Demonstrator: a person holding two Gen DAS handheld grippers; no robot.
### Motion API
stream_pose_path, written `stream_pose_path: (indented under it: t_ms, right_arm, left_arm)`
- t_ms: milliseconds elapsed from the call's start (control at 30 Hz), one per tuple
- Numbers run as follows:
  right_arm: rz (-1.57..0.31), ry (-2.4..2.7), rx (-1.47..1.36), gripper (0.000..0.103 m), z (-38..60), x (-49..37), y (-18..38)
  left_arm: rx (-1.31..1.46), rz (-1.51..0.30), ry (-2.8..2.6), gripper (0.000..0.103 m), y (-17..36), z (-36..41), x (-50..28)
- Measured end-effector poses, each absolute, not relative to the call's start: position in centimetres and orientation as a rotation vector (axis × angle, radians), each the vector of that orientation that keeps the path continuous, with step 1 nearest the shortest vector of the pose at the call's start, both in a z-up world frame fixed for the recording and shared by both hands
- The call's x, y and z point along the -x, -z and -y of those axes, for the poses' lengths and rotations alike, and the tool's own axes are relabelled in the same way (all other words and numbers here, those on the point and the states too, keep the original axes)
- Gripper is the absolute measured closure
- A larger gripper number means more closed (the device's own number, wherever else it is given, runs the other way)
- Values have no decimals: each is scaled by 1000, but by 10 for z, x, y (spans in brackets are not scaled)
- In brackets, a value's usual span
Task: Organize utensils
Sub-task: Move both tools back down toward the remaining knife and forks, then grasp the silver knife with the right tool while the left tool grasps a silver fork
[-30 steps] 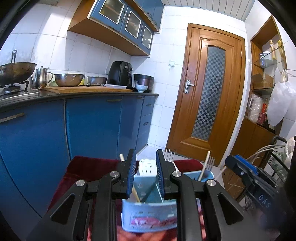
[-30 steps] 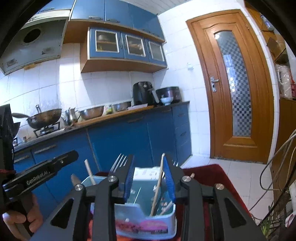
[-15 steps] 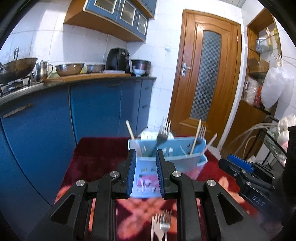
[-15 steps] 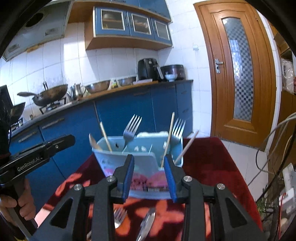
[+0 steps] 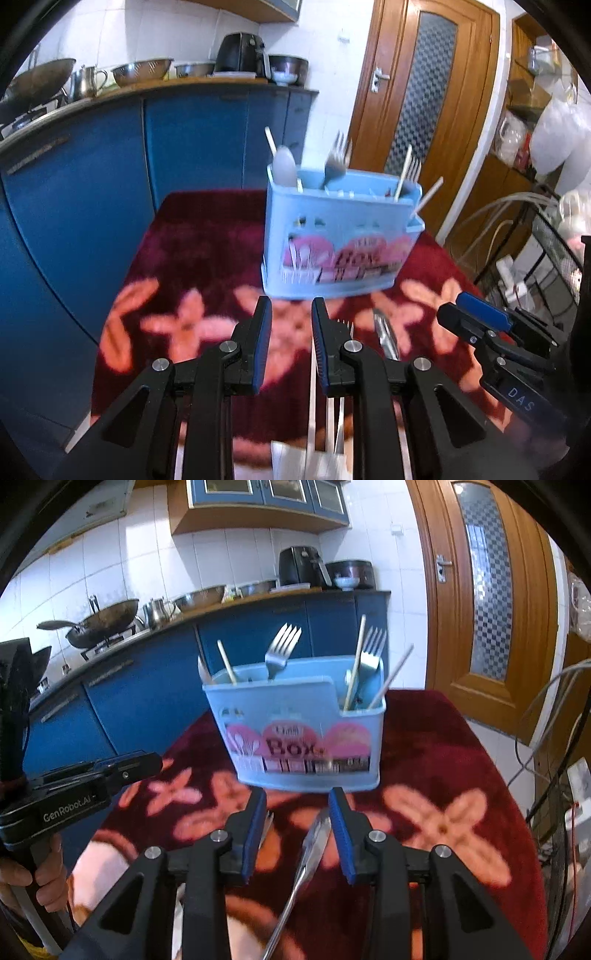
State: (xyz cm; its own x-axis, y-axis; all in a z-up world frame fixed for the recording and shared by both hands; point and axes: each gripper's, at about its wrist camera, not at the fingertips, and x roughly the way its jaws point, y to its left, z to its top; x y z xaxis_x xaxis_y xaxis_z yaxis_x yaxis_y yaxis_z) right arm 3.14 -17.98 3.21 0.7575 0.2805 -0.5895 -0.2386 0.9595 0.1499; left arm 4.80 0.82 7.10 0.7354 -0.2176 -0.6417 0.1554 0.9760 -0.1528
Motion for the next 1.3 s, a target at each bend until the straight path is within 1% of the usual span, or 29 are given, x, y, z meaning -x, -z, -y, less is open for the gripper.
stream_pose_path:
  t_ms: [533, 1067, 1167, 1200, 1300]
  right_arm:
    - [-868, -266, -124, 64, 177, -27, 18]
    - [-964, -251, -109, 64, 169, -36, 41]
    - [-970, -248, -101, 69, 170, -38, 41]
    - [-972, -245, -101, 73, 171, -39, 41]
    - [-978, -251, -103, 79, 174, -42, 41]
  left_arm:
    - [28, -921, 273, 82, -23, 6, -46]
    - [6, -1045, 299, 82, 11, 15, -55]
    - [-2, -1040, 298, 82, 12, 18, -61]
    - [-1, -1040, 299, 82, 12, 19, -64]
    - [7, -1042, 297, 82, 13, 19, -74]
